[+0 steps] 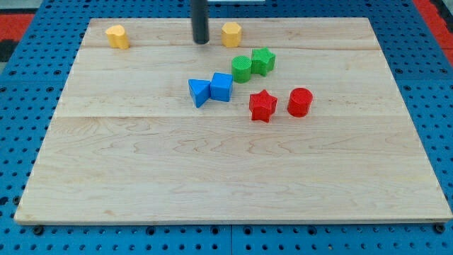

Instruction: Move the green star towards the top right of the board

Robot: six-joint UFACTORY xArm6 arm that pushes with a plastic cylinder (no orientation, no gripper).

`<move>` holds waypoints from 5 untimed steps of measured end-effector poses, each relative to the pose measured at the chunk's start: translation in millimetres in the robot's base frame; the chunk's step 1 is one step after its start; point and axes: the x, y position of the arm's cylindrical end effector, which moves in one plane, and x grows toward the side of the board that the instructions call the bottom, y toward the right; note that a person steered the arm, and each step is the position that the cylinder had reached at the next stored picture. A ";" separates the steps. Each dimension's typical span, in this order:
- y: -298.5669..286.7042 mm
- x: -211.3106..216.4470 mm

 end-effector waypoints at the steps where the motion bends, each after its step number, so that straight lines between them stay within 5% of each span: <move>1: 5.1 37.1; 3: 132.1 73.2; 4: 144.1 30.3; 5: 122.3 58.9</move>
